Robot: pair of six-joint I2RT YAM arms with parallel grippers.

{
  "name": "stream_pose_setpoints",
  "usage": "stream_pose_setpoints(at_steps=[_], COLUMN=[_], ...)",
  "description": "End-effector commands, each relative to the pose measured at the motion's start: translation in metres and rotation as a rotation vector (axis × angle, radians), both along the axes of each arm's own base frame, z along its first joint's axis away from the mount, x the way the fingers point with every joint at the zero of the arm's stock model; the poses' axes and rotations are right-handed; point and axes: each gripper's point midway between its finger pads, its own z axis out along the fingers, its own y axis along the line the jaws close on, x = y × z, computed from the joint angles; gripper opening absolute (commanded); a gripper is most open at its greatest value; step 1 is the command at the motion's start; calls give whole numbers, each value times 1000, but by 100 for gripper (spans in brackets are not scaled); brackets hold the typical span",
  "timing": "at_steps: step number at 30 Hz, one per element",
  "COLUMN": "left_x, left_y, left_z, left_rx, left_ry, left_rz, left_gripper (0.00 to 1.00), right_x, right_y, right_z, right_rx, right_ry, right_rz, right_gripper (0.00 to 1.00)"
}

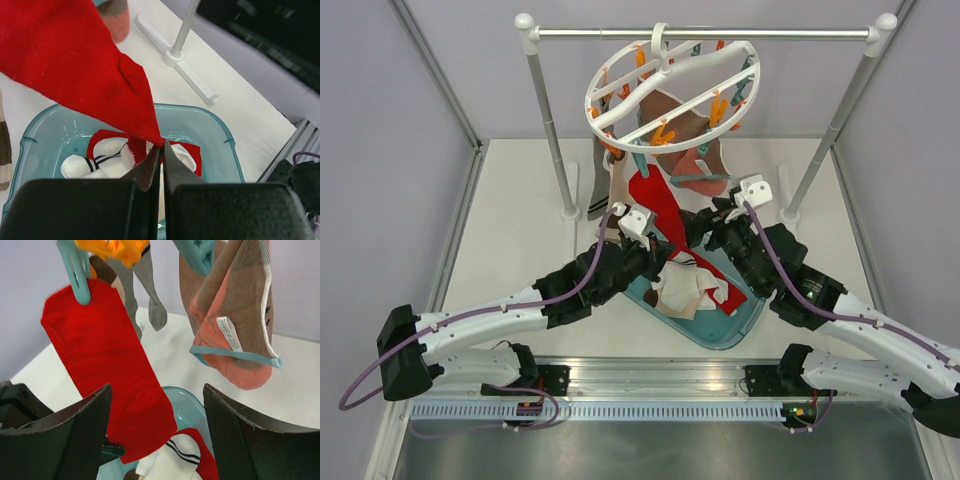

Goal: Remove the socks clipped to the hanger

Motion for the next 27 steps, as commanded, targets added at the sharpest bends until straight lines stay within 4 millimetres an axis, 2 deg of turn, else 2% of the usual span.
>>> stream_pose_setpoints(at_steps=[1, 4, 5, 6, 9, 10, 11, 12, 13, 19, 27], left_x=[2, 1, 1, 0, 0, 0, 0, 0, -1, 0, -1], left_y=[1, 4, 6, 7, 8, 8, 9, 8, 8, 5, 3], left_z=[21, 20, 21, 22, 22, 21, 21, 20, 21, 21, 25], left_rx=[-32, -29, -32, -35, -36, -34, -34, -33, -33, -34, -43], left_ry=[-29, -30, -31, -32, -31, -31, -31, -30, -30, -27, -31], left_rz=[17, 21, 20, 20, 21, 23, 23, 21, 20, 16, 3], left_gripper=[2, 2, 2, 2, 2, 2, 2, 2, 2, 2, 2], right_x=[2, 5, 3, 11, 13, 25, 27, 22, 27, 20, 16], right_y=[6, 7, 14, 8, 13, -1, -4, 4, -2, 10, 21], right_z=[-24, -40, -44, -51, -61, -62, -65, -64, -63, -62, -65], right_rx=[-7, 12, 23, 56, 149, 177, 201, 232, 282, 480, 660], right_ry=[59, 106, 122, 157, 240, 251, 272, 273, 291, 332, 387], right_rz=[2, 17, 76, 64, 165, 137, 146, 223, 220, 389, 494], right_gripper=[77, 81, 82, 82, 83, 83, 84, 84, 85, 90, 93])
